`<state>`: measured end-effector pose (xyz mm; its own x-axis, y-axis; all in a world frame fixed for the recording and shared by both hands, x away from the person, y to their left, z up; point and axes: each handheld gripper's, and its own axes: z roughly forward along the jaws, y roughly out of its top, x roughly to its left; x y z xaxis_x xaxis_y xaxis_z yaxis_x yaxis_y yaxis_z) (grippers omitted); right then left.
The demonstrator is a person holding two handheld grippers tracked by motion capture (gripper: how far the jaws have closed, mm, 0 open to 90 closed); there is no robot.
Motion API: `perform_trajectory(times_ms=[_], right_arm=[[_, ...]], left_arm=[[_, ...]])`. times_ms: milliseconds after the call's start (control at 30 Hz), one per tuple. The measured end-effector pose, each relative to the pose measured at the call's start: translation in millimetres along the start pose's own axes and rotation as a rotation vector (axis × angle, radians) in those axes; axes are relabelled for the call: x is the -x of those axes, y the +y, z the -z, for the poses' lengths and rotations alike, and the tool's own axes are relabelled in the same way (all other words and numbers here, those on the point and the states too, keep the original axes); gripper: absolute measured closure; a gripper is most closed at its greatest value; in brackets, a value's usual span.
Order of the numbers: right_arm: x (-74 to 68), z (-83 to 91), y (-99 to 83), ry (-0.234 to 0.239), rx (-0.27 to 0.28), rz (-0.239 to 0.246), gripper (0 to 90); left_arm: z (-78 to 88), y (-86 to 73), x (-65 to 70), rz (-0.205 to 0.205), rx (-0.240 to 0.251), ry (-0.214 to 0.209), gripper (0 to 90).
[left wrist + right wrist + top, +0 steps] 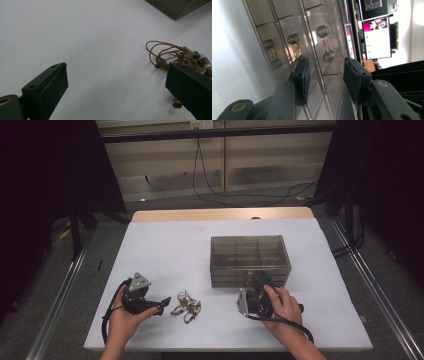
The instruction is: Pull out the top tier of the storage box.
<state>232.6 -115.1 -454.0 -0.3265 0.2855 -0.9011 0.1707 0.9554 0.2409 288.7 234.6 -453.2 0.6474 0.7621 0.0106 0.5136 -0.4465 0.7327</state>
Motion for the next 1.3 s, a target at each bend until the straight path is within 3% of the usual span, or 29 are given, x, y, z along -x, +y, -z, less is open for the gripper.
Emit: perform_trajectory(times_ms=[400,767,833,1000,1033,1300], right_arm=[[-2.3,-2.5,4.0,0.000,0.002,0.037,67.3],[-4.9,-4.1,5.7,-0.028,-0.006,0.057,74.6],[-4.2,-4.5,6.1,-0.042,-0.005,0.090,79.0],[-3.6,-4.0,7.1,-0.033,-0.016,0.079,79.7],[-4.6,-3.9,7.4,-0.043,-0.019,0.099,80.0],[-3.6,-2.2,6.0,-0.041,-0.006,0.105,80.4]], left_arm=[[0.1,0.0,-0.2,-0.002,-0.001,0.006,4.3],[-0.4,-0.1,-0.1,-0.005,-0.005,-0.002,4.5],[-0.8,-0.2,0.1,-0.002,-0.005,-0.002,4.6],[-0.9,-0.2,0.0,-0.006,-0.007,0.000,4.5],[-1.1,-0.4,0.5,0.001,-0.008,-0.002,4.5],[-1.3,-0.2,0.6,-0.006,-0.011,-0.004,4.5]])
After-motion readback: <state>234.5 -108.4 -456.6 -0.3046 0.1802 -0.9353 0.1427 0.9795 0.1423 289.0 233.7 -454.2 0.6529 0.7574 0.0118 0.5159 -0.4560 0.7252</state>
